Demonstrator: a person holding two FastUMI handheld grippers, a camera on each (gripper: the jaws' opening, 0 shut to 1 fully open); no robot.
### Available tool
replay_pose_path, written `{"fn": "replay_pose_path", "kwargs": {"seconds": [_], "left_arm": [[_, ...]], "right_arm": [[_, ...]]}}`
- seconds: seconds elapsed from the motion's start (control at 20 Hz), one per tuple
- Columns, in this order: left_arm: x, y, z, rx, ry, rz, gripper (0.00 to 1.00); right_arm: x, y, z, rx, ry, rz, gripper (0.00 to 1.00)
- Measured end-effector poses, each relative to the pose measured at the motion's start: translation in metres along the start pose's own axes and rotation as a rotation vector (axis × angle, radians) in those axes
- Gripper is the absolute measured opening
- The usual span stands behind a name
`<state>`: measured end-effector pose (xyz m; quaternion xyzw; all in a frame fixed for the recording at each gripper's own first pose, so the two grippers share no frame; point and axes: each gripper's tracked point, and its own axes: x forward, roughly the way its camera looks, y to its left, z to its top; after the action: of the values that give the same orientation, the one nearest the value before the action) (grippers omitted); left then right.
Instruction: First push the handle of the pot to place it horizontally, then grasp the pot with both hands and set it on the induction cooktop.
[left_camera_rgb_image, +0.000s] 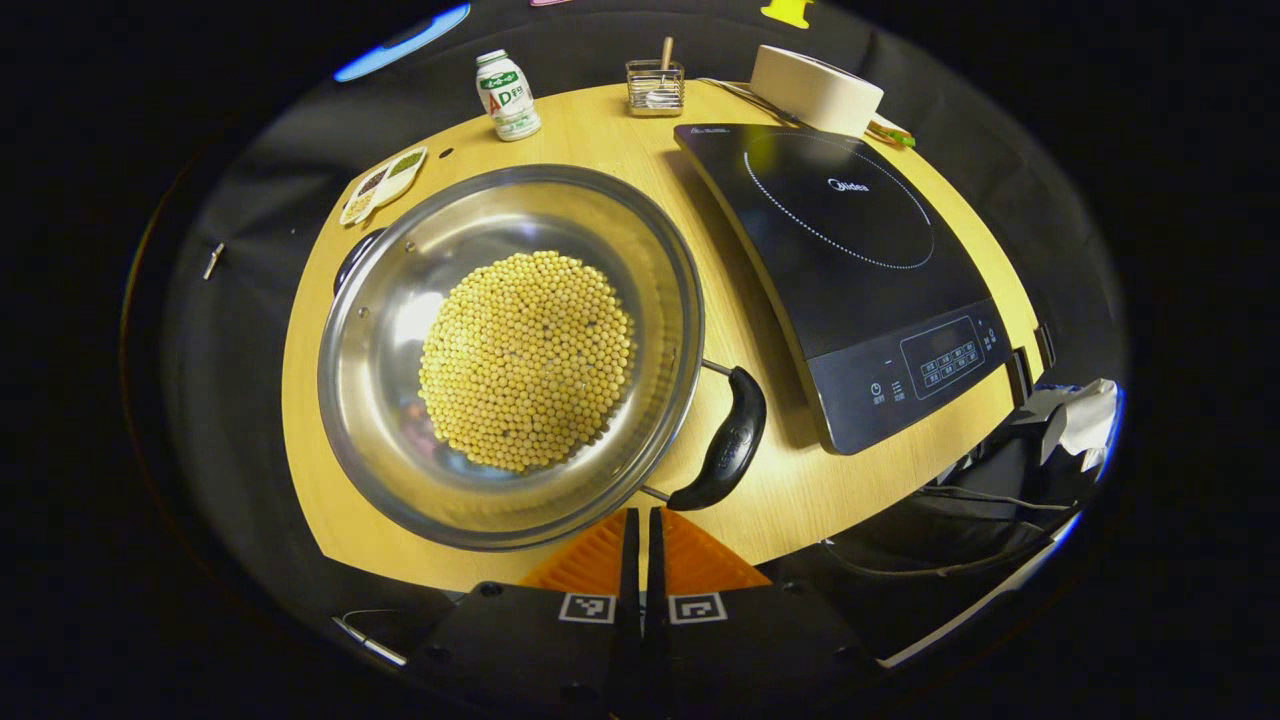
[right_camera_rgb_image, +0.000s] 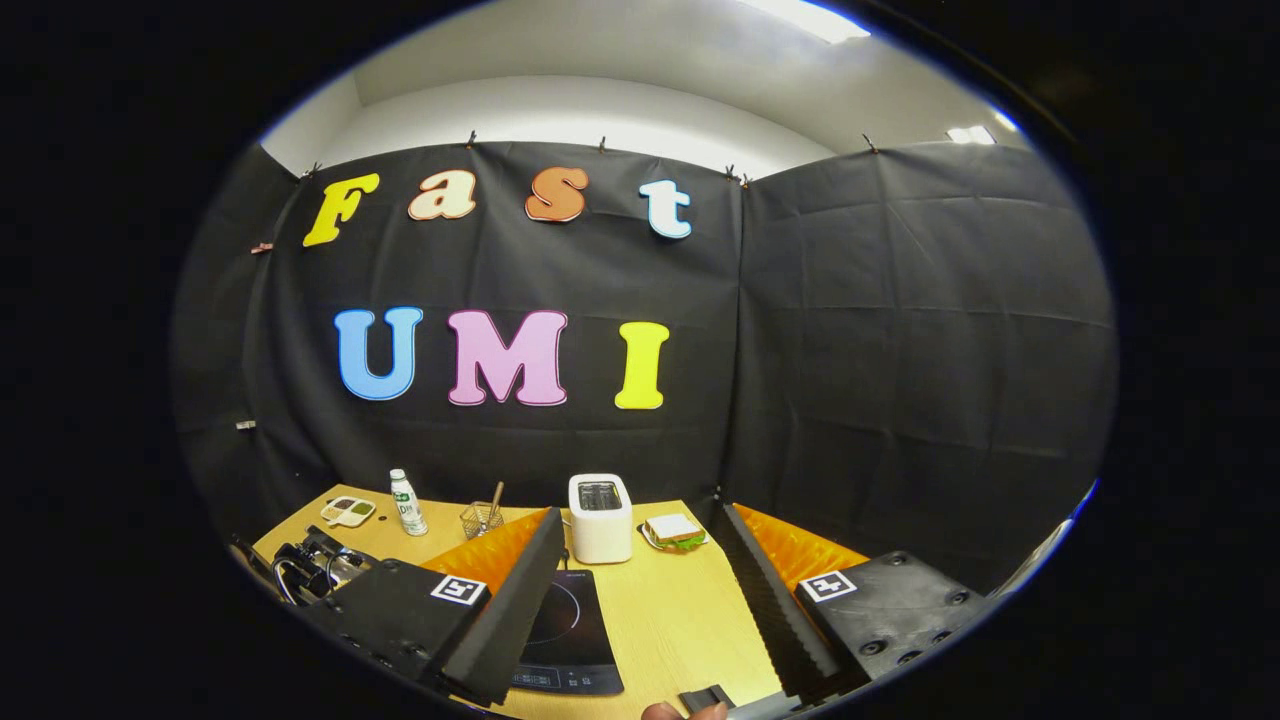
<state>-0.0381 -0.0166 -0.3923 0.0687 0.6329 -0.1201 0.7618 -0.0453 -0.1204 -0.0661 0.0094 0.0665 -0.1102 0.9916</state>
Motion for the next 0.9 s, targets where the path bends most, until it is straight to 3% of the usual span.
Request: {"fn": "replay_pose_path", "kwargs": {"seconds": [0.9], "left_arm": [[0.024, -0.021, 0.086, -0.002, -0.049, 0.011, 0.05]], "right_arm": [[0.043, -0.011, -0.010, -0.020, 0.032, -0.013, 0.98]]}}
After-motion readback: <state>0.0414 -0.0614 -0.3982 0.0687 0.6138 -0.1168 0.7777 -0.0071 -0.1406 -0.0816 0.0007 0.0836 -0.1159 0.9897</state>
